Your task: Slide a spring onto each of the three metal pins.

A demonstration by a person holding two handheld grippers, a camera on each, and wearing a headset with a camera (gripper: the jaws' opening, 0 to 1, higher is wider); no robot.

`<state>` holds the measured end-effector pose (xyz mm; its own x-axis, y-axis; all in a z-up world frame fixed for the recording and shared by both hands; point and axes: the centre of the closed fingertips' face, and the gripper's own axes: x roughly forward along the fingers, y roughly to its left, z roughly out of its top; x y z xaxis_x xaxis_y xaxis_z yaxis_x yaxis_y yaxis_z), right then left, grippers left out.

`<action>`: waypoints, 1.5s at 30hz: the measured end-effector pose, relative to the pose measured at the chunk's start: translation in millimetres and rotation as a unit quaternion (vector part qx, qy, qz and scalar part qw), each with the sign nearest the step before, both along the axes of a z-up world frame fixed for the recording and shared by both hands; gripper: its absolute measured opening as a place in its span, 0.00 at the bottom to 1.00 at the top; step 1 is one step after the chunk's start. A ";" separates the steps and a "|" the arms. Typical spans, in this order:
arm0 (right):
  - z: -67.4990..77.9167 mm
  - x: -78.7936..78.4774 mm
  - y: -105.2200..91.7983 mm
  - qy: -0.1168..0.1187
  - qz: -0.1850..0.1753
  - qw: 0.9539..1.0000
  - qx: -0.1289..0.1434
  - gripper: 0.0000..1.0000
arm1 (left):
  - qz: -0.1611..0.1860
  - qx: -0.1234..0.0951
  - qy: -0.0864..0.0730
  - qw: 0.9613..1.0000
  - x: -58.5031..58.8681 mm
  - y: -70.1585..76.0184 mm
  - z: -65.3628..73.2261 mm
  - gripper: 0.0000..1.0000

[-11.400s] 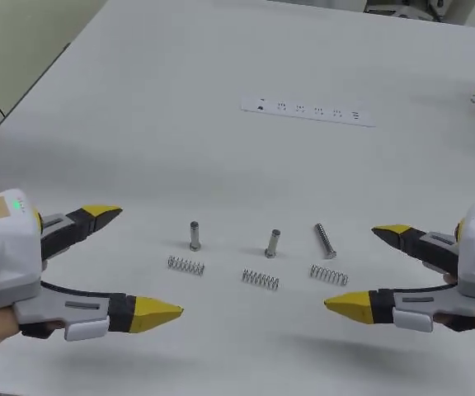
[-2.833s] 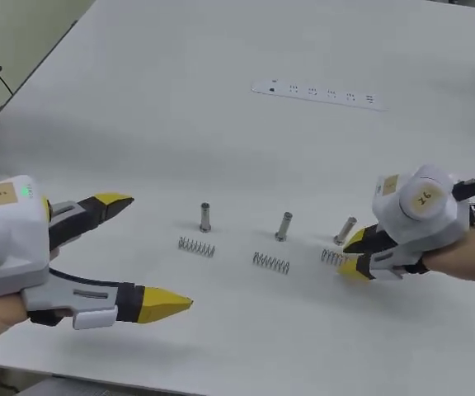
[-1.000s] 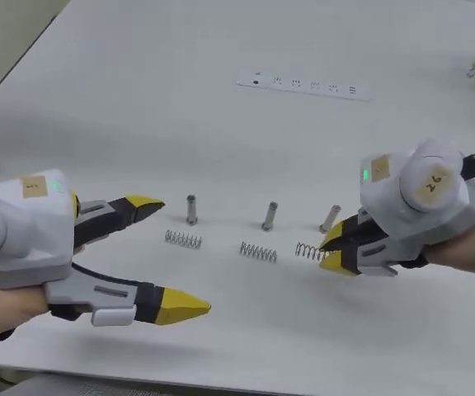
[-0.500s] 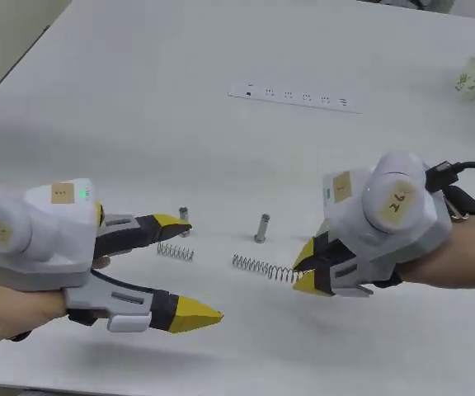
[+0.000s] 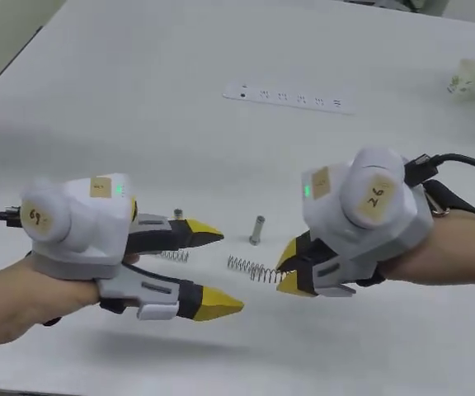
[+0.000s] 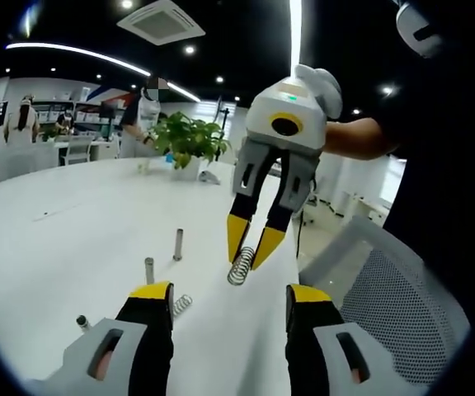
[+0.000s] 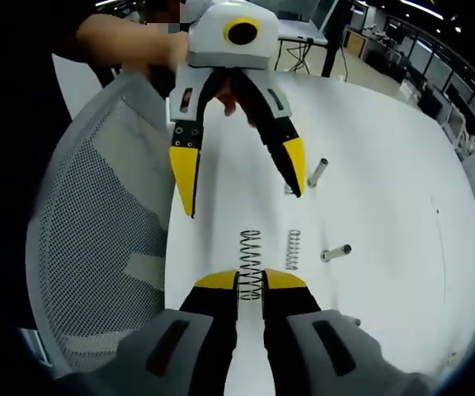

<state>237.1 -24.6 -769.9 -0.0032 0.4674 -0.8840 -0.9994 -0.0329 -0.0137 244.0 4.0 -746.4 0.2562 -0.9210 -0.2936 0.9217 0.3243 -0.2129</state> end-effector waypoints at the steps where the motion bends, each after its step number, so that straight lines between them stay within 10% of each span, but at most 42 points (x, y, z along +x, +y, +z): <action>1: 0.2 -0.6 0.5 0.001 0.000 1.000 0.002 0.08 | -0.003 0.000 0.000 1.000 -0.4 -1.5 -0.6 0.46; 25: 3.3 -5.0 -1.9 0.008 -0.007 1.000 0.011 0.08 | -0.050 -0.011 -0.002 0.999 -5.4 -36.0 -6.6 0.05; 45: 2.7 -7.3 -4.8 0.012 -0.014 0.999 0.027 0.08 | -0.070 -0.001 -0.016 0.997 -8.8 -39.8 -3.4 0.02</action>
